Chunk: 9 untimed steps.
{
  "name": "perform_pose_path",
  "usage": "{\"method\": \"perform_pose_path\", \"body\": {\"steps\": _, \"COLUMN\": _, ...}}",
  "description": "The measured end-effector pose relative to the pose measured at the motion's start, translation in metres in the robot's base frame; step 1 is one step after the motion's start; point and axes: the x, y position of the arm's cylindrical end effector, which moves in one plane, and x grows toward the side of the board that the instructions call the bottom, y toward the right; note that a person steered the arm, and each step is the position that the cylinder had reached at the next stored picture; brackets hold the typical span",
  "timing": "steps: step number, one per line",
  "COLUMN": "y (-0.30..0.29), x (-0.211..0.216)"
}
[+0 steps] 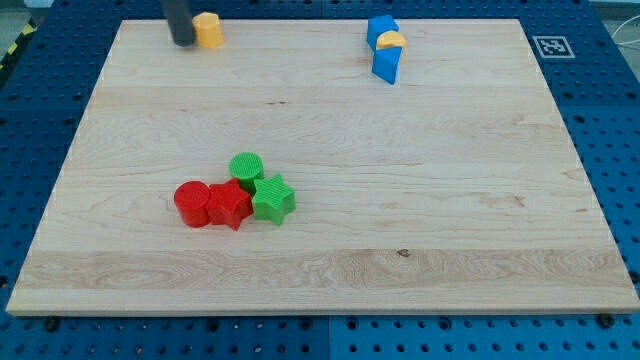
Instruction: Move the yellow hexagon right towards the group of blocks
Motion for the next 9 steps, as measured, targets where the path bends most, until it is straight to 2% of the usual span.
{"method": "perform_pose_path", "body": {"steps": 1, "y": 0.027, "x": 0.0}}
{"method": "perform_pose_path", "body": {"steps": 2, "y": -0.018, "x": -0.02}}
{"method": "perform_pose_path", "body": {"steps": 3, "y": -0.029, "x": -0.048}}
{"method": "perform_pose_path", "body": {"steps": 4, "y": 0.006, "x": -0.048}}
{"method": "perform_pose_path", "body": {"steps": 6, "y": 0.087, "x": -0.003}}
{"method": "perform_pose_path", "body": {"steps": 8, "y": 0.152, "x": -0.003}}
{"method": "perform_pose_path", "body": {"steps": 9, "y": 0.132, "x": -0.027}}
